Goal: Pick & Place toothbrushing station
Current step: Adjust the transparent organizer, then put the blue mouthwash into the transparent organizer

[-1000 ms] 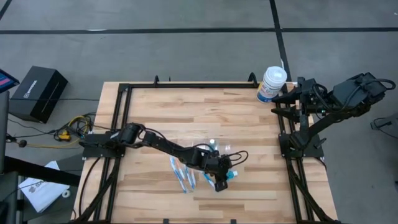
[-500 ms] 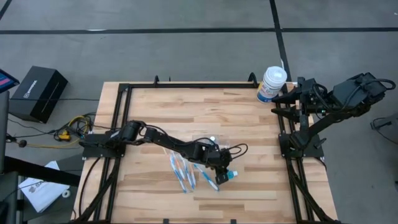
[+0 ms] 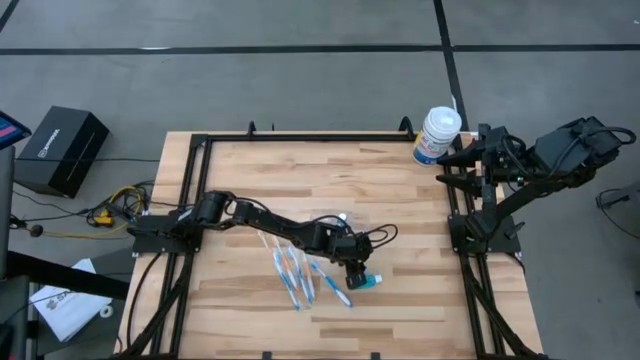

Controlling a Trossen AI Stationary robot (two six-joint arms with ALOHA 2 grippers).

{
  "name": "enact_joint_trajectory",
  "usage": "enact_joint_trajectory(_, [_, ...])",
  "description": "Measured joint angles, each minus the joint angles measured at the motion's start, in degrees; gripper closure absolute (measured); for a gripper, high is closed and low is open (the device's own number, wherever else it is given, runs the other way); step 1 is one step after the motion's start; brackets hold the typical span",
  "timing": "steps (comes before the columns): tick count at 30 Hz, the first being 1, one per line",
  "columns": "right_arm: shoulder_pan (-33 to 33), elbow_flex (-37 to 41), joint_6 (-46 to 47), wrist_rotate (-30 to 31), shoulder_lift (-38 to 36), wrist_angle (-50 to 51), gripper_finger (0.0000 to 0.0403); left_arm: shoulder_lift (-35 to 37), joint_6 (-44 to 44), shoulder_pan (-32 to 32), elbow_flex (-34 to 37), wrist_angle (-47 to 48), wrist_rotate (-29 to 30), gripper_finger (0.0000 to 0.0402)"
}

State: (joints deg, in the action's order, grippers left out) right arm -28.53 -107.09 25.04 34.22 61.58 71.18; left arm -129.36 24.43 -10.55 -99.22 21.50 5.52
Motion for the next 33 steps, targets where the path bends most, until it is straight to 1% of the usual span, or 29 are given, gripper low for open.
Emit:
enact_joint_trajectory(4, [0.00, 0.00, 0.00, -0.55, 0.00, 0.00, 0.0228, 0.00, 0.01, 0.13, 0.00, -0.02, -0.03, 0.0229])
enact_joint_trajectory(8, [0.00, 0.00, 0.02, -1.42, 0.00, -0.02, 0.0228, 0.48, 1.35, -0.28, 0.04, -0.69, -2.73, 0.0229])
enact_joint_trajectory(13, [0.00, -0.02, -0.05, -1.44, 0.00, -0.05, 0.0228, 2.13, 1.53, -2.25, -0.04, -2.63, -4.15, 0.0229])
enact_joint_trajectory(18, [0.00, -0.02, -0.17, -1.44, 0.00, -0.24, 0.0228, 2.82, 4.33, -4.72, -0.04, -1.52, -5.87, 0.0229])
enact_joint_trajectory(22, [0.00, -0.02, -0.17, -1.44, 0.00, -0.28, 0.0228, 2.82, 4.71, -6.09, -0.02, 0.09, -3.02, 0.0229])
enact_joint_trajectory(26, [0.00, -0.02, -0.17, -1.44, 0.00, -0.53, 0.0228, 2.82, 4.70, -5.51, -0.02, 0.18, -1.56, 0.0229])
enact_joint_trajectory(30, [0.00, -0.02, -0.17, -1.83, 0.35, -1.19, 0.0228, 1.62, 4.68, -4.61, -0.03, 0.50, -1.47, 0.0229])
enact_joint_trajectory(33, [0.00, -0.07, -0.17, -3.04, 0.63, -1.66, 0.0228, 0.73, 4.66, -4.61, 0.07, 0.73, -3.13, 0.0229])
